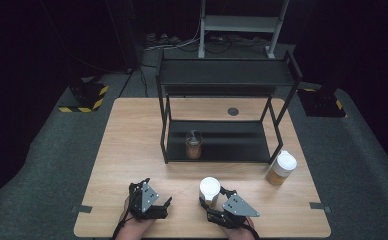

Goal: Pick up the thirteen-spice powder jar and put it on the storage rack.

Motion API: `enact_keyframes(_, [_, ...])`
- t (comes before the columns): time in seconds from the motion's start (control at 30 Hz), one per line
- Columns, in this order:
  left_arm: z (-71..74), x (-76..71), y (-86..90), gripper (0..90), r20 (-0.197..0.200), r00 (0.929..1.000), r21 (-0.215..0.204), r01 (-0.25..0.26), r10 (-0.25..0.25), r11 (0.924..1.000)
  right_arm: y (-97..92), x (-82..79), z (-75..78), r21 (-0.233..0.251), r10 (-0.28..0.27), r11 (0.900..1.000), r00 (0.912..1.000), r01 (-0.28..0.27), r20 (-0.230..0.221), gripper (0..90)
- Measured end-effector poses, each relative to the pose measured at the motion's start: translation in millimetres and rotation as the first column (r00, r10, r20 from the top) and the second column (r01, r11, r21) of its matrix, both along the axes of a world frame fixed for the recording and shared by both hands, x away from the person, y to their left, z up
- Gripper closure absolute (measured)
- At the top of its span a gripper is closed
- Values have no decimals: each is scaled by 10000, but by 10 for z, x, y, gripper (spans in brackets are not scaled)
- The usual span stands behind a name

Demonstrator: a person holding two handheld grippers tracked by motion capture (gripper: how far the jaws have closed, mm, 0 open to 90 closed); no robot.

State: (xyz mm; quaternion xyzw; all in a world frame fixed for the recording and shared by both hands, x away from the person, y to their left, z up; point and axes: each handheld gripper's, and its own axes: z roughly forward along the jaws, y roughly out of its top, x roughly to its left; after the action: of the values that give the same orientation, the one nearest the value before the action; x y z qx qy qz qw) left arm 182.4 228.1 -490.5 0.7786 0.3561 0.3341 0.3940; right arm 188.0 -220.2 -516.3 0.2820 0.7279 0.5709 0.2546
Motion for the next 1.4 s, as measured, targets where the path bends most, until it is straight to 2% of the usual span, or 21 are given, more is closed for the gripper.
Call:
enact_keyframes(0.57, [0,1,5,11,-9,10000,-28,7,-7,10000,-103,-6,63,136,-473,9988,9988,472,125,303])
enact_keyframes(1.4, [3,8,16,11,-37,10000,-48,71,-71,10000,-375,-10,164,65,-1474,9891,9886,1473,291,303])
